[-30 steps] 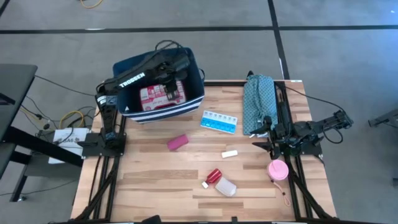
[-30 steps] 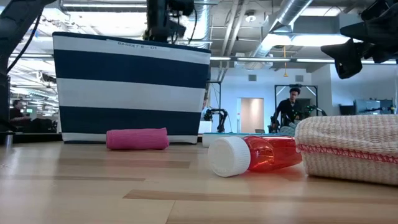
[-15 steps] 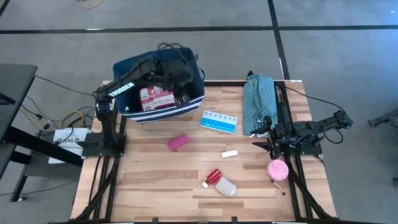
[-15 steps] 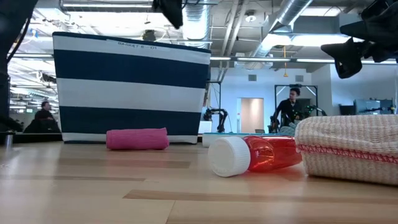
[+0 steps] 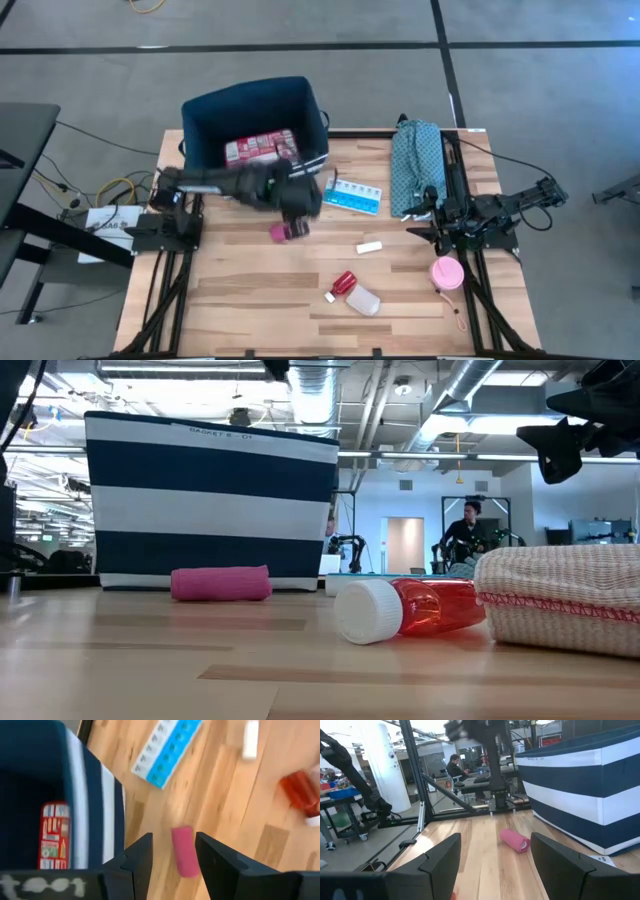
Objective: Pick & place medical supplies in basket/bin
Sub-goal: Put the pink bandage into the blue bin
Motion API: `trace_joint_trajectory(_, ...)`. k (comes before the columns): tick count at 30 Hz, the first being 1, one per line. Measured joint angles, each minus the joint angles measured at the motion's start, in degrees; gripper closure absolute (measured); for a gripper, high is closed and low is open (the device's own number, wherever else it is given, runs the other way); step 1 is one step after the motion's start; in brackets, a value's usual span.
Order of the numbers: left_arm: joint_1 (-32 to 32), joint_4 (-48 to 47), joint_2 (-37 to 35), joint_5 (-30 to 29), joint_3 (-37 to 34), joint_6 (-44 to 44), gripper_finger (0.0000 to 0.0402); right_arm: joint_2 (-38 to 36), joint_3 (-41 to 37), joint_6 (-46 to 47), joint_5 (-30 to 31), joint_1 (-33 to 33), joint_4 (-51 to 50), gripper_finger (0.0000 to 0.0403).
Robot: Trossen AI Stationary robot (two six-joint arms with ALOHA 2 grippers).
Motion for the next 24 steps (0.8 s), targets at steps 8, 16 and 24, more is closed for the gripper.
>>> trace_joint_trajectory(8, -8.5, 8.6, 0.2, -4.3, -26.4, -18.6, 0.0262, 0.0, 0.0, 0.0, 0.0, 0.0, 0.0, 0.0168)
trace_joint_trajectory(16, -7.9, 29.6, 0.2, 0.1, -45.8, -21.2, 0.0262, 0.0, 0.0, 0.0, 0.0, 0.0, 0.2, 0.0168)
trace_joint_trajectory(24, -0.9, 31.5, 0.1, 4.2, -48.7, -14.1, 0.0262, 0.0, 0.0, 0.0, 0.0, 0.0, 1.9, 0.0168)
